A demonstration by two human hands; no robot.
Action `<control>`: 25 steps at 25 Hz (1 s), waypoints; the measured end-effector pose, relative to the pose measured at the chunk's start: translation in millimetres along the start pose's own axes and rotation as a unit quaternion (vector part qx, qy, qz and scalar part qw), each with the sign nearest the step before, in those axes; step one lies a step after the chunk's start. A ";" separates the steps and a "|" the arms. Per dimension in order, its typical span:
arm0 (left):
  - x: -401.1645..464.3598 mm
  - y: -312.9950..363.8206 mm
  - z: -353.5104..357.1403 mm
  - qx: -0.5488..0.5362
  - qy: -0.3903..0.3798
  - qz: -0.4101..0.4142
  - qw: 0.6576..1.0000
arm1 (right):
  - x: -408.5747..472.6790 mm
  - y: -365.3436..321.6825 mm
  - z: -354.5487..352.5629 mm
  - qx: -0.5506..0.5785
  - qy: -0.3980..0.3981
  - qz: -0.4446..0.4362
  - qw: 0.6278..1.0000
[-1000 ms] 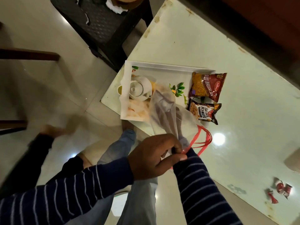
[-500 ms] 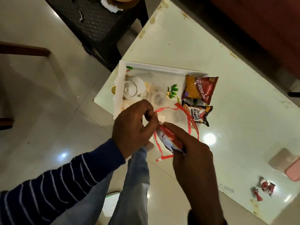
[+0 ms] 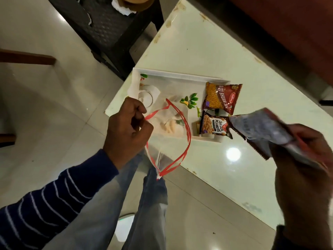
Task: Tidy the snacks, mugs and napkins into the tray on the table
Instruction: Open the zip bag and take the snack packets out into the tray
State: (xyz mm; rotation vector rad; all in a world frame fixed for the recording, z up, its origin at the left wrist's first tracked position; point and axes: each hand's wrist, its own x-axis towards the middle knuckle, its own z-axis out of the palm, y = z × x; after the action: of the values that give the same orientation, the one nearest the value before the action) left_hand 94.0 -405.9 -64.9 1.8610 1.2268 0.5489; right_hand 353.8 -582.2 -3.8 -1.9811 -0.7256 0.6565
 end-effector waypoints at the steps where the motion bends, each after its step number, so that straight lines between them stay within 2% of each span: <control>1: -0.5 -1.4 -2.5 0.004 -0.004 0.005 1.000 | 11.1 10.2 3.3 -0.049 -0.043 -0.024 0.998; 3: -0.6 -4.0 -7.1 0.003 -0.009 0.004 1.000 | 34.3 37.6 19.0 -0.173 -0.137 -0.097 0.970; 7: 0.0 -7.0 -13.5 -0.001 -0.010 0.004 1.000 | 68.9 74.4 69.3 -0.280 -0.341 -0.160 0.883; 9: 0.3 -8.0 -15.8 -0.013 -0.006 0.004 1.000 | 86.5 84.6 89.2 -0.372 -0.384 -0.175 0.827; 10: -0.1 -8.4 -16.7 -0.020 -0.006 0.003 1.000 | 94.5 86.3 97.4 -0.381 -0.408 -0.162 0.814; 13: -2.7 -9.3 -18.8 -0.036 -0.014 -0.001 0.999 | 118.3 90.9 114.8 -0.298 -0.484 -0.100 0.817; 15: -4.4 -10.7 -20.5 -0.040 -0.026 0.000 0.999 | 133.2 92.7 121.9 -0.278 -0.510 -0.056 0.812; 17: -5.5 -12.9 -22.4 -0.044 -0.038 0.002 0.998 | 145.0 95.7 125.7 -0.281 -0.516 -0.050 0.808; 18: -5.2 -14.0 -23.6 -0.042 -0.044 0.004 0.998 | 149.5 97.0 125.8 -0.270 -0.493 -0.032 0.827; 19: -4.4 -15.4 -24.8 -0.041 -0.047 0.004 0.998 | 151.9 98.3 125.1 -0.248 -0.440 0.003 0.863; 21: -1.5 -17.6 -26.6 -0.047 -0.050 -0.001 0.998 | 150.1 96.0 119.8 -0.239 -0.255 0.034 0.936; 22: 0.1 -17.7 -27.2 -0.052 -0.054 -0.008 0.997 | 144.7 92.7 115.8 -0.254 -0.143 0.029 0.956; 24: 3.3 -16.6 -27.8 -0.069 -0.067 -0.023 0.995 | 123.7 83.7 110.8 -0.248 0.056 0.027 0.967; 25: 4.9 -16.1 -27.4 -0.083 -0.075 -0.028 0.993 | 109.0 78.4 113.8 -0.228 0.115 0.032 0.966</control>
State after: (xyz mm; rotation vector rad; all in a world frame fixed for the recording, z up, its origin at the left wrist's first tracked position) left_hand 67.6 -387.7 -62.9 1.6915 1.0958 0.4569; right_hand 368.4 -474.0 -141.8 -2.4602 -0.7165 0.2994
